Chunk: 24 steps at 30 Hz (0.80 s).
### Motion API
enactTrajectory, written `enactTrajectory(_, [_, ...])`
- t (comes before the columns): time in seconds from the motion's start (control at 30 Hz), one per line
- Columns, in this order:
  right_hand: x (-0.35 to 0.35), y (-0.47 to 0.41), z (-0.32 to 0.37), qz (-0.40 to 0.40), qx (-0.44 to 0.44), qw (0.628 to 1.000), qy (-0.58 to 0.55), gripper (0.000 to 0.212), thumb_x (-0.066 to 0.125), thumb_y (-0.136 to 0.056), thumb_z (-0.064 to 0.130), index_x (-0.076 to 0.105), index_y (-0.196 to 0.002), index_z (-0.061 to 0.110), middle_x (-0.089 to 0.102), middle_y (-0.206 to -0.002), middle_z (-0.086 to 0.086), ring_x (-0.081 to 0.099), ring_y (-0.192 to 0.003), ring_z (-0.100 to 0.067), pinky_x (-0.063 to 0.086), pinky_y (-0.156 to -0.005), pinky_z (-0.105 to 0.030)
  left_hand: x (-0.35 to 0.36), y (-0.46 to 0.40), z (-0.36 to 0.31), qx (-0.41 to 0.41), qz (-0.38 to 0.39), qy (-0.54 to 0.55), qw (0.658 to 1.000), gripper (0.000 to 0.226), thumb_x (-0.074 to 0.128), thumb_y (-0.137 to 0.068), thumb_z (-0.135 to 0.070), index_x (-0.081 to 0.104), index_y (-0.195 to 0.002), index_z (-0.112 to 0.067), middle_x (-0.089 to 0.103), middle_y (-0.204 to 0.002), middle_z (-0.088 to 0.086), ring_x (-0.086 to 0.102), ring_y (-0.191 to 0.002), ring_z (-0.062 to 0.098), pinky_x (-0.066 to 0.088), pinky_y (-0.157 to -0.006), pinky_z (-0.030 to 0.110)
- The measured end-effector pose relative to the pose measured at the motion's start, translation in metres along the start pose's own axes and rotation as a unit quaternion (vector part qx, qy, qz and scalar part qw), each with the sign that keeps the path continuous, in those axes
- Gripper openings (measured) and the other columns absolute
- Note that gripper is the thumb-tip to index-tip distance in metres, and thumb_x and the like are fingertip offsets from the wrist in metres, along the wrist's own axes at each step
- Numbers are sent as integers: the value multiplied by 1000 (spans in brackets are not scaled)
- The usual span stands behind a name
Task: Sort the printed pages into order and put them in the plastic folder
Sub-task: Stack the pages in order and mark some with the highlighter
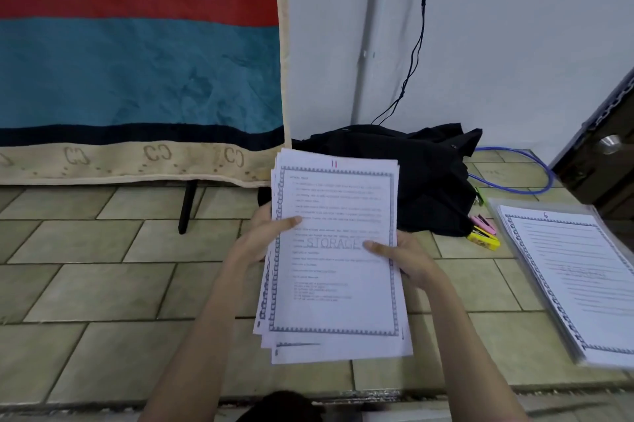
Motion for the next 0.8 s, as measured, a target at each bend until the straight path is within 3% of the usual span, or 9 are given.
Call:
enactTrajectory(0.1, [-5, 3, 40, -68, -122, 990, -24, 21, 68, -83, 7, 69, -103, 12, 72, -107, -8, 71, -92, -18, 57, -74, -31, 10, 4, -33, 73, -32, -47, 996, 23, 65, -86, -11, 62, -107, -18, 68, -110, -1, 66, -100, 16, 56, -84, 31])
enactTrajectory(0.17, [-6, 6, 64, -83, -182, 979, -48, 21, 66, -84, 8, 69, -103, 15, 74, -103, 3, 70, -97, -17, 57, -77, -29, 18, 7, -49, 115, -64, -144, 981, 23, 71, -81, -19, 64, -103, -20, 67, -105, -9, 65, -91, 5, 55, -75, 16])
enactTrajectory(0.27, [-8, 10, 87, -102, -239, 966, -19, 21, 66, -84, 7, 68, -102, 17, 74, -99, 10, 69, -98, -13, 54, -77, -21, 30, 12, -59, 153, -126, -138, 970, 26, 75, -78, -14, 63, -100, -19, 64, -98, -10, 61, -83, 1, 49, -63, 3])
enactTrajectory(0.37, [-8, 12, 87, -91, -230, 969, 10, 29, 72, -78, 5, 68, -105, 14, 72, -102, 8, 68, -98, -11, 54, -78, -21, 38, 15, -51, 165, -140, -129, 968, 30, 78, -74, -14, 63, -100, -19, 66, -98, -9, 64, -87, 4, 51, -69, 7])
enactTrajectory(0.47, [-11, 15, 73, -81, -196, 973, 91, 38, 79, -71, 3, 65, -104, 18, 68, -104, 13, 66, -91, 5, 52, -73, -12, 36, 14, -41, 163, -126, -150, 967, 51, 83, -68, -20, 60, -113, -14, 67, -109, -5, 64, -98, 8, 53, -82, 23])
enactTrajectory(0.53, [-14, 17, 67, -84, -187, 973, 103, 41, 81, -68, 3, 65, -102, 20, 67, -103, 15, 65, -91, 7, 51, -72, -11, 34, 13, -36, 155, -128, -161, 966, 59, 84, -66, -21, 58, -118, -14, 66, -110, -5, 63, -99, 8, 52, -84, 25])
enactTrajectory(0.67, [-14, 18, 54, -94, -180, 978, 52, 39, 82, -66, 3, 69, -96, 24, 73, -97, 15, 68, -95, -4, 54, -78, -20, 31, 16, -29, 155, -153, -155, 964, 51, 82, -69, -18, 60, -114, -11, 66, -104, -5, 63, -90, 5, 50, -71, 11])
enactTrajectory(0.8, [-1, 16, 46, -93, -167, 981, 24, 44, 83, -64, 1, 68, -98, 25, 72, -104, 9, 68, -98, -8, 54, -80, -22, 34, 20, -20, 124, -145, -106, 976, 29, 76, -76, -13, 64, -102, -14, 64, -86, -14, 63, -68, -11, 48, -56, 4])
Point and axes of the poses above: each hand's wrist, its own y-axis away from the middle knuckle, its own x-axis out of the palm, z = x × y, the point moved 4 cm from there along -y, towards the middle knuckle
